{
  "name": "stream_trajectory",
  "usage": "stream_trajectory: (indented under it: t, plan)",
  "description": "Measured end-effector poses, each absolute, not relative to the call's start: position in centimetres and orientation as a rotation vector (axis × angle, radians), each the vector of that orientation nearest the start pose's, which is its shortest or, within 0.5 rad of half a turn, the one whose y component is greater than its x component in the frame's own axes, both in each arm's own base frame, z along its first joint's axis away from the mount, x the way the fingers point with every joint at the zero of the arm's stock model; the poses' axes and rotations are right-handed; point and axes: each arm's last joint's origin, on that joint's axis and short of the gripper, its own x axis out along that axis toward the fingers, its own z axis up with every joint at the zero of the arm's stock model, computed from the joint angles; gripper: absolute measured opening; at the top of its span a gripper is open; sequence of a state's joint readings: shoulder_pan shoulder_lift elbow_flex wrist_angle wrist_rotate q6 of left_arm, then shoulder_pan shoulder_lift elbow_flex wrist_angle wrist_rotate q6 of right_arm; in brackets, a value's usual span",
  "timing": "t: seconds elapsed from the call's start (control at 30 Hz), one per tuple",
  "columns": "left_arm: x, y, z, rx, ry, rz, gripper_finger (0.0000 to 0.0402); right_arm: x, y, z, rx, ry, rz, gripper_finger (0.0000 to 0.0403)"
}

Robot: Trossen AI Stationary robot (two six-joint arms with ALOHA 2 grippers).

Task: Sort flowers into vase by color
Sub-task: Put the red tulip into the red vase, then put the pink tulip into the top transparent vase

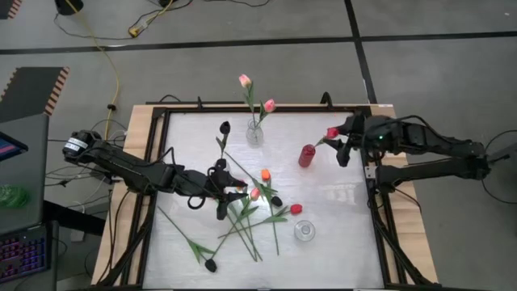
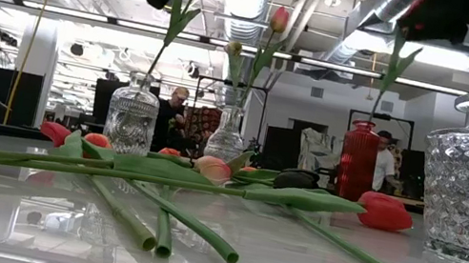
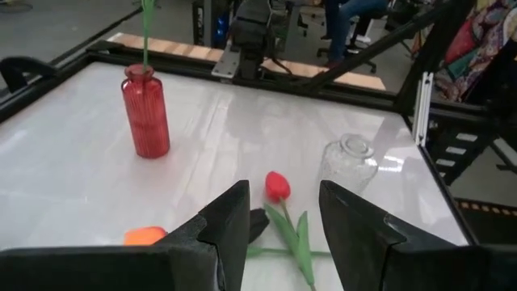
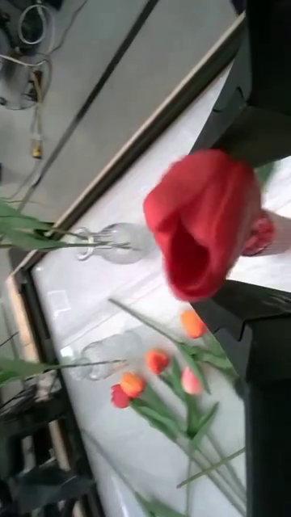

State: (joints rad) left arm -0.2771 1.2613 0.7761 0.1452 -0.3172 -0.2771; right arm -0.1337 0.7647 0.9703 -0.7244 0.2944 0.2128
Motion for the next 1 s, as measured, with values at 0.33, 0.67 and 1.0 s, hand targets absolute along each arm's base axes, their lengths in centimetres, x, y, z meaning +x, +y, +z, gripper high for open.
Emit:
stream_trajectory:
  t: [0.33,0.67,1.0]
  plan:
    - [26.1,-6.6,25.1,-0.233,0.443,0.095,0.0138,13.3,-2.6,34.0,0.154,0.574,-0.474,0.023]
    - [25.3,-7.6,24.1,-0.276,0.559,0.09,0.0138,12.7,-2.5,33.2,0.145,0.676,-0.47,0.023]
    - [26.7,-9.4,21.3,-0.341,0.622,0.107,0.0138,12.5,-2.5,33.0,0.142,0.702,-0.472,0.023]
